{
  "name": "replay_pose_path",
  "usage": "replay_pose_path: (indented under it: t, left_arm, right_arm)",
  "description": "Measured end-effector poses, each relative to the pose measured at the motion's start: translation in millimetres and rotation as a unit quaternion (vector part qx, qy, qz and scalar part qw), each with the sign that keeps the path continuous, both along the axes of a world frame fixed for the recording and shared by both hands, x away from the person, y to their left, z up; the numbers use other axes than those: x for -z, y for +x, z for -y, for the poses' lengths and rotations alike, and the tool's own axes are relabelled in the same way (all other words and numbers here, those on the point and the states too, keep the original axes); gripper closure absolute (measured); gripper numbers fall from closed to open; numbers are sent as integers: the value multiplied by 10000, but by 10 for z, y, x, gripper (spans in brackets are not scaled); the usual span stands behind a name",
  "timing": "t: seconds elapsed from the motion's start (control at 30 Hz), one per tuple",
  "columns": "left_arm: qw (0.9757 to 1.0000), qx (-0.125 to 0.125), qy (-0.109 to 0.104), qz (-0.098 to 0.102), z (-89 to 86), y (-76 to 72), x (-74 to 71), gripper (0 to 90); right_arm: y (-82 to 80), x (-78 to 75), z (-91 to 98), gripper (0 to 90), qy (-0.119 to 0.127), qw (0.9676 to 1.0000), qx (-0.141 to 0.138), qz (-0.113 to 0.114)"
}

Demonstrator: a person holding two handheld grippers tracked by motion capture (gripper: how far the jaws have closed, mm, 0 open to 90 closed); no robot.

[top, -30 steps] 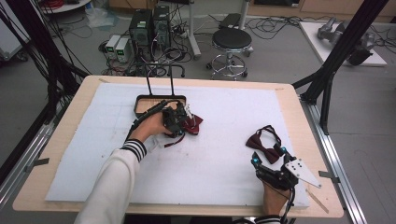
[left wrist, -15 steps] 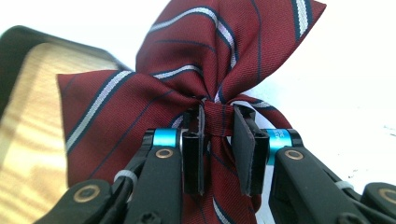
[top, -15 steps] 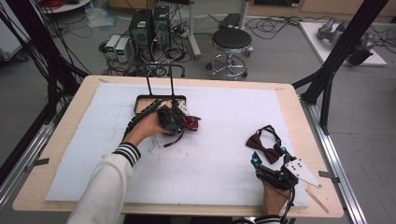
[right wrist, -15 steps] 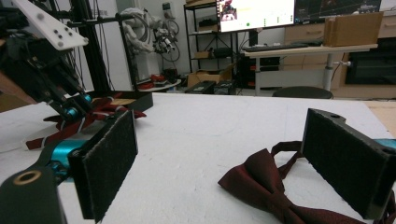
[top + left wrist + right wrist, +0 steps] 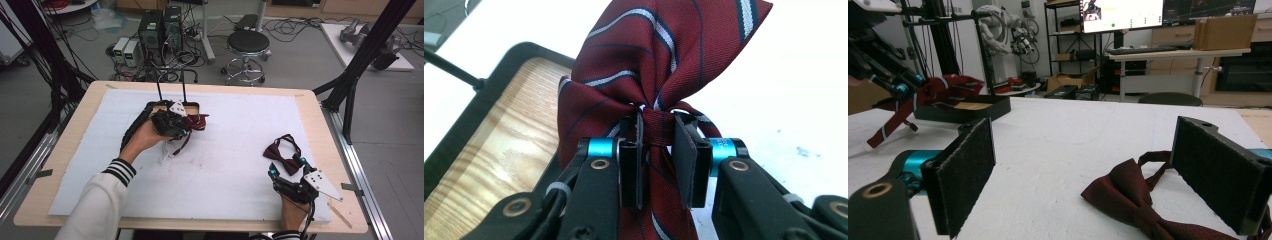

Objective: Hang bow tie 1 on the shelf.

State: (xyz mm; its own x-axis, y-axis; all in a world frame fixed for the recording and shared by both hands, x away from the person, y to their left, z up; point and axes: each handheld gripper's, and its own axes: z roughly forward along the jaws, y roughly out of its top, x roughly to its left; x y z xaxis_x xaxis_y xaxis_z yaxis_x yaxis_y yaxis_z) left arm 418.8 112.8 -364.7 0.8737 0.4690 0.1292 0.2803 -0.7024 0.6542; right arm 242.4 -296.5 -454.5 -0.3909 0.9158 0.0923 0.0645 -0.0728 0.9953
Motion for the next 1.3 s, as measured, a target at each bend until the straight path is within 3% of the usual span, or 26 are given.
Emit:
replay_pose_path:
  t: [0.27,0.43,0.5,0.6,0.7,0.93,1.13,1.3]
  left_arm:
    - [9984,-104,-556,31,-163,-53,-47,743]
    - [9967,-230,-768,127,-254,-67,-68,744]
    - [9941,-352,-996,244,-322,-85,-93,744]
    - [9917,-402,-1154,411,-380,-115,-124,744]
    - [9876,-489,-1381,562,-458,-152,-173,744]
    - [9810,-736,-1620,774,-671,-219,-247,744]
    - [9712,-1021,-1901,1011,-877,-286,-297,744]
    - [9673,-1167,-1964,1103,-1008,-308,-333,744]
  right_arm:
    - [0,0,-8,100,-29,10000,6,-13]
    - [3,-1,-9,99,-43,10000,12,4]
    - [3,-1,-9,100,-39,10000,10,-4]
    - [5,-1,-9,100,-67,10000,2,7]
    - [5,-1,-10,100,-67,10000,0,-2]
    - [7,-1,-13,100,-80,10000,8,1]
    - [4,-1,-20,99,-81,10000,3,-16]
    - [5,-2,-22,100,-115,9999,10,-16]
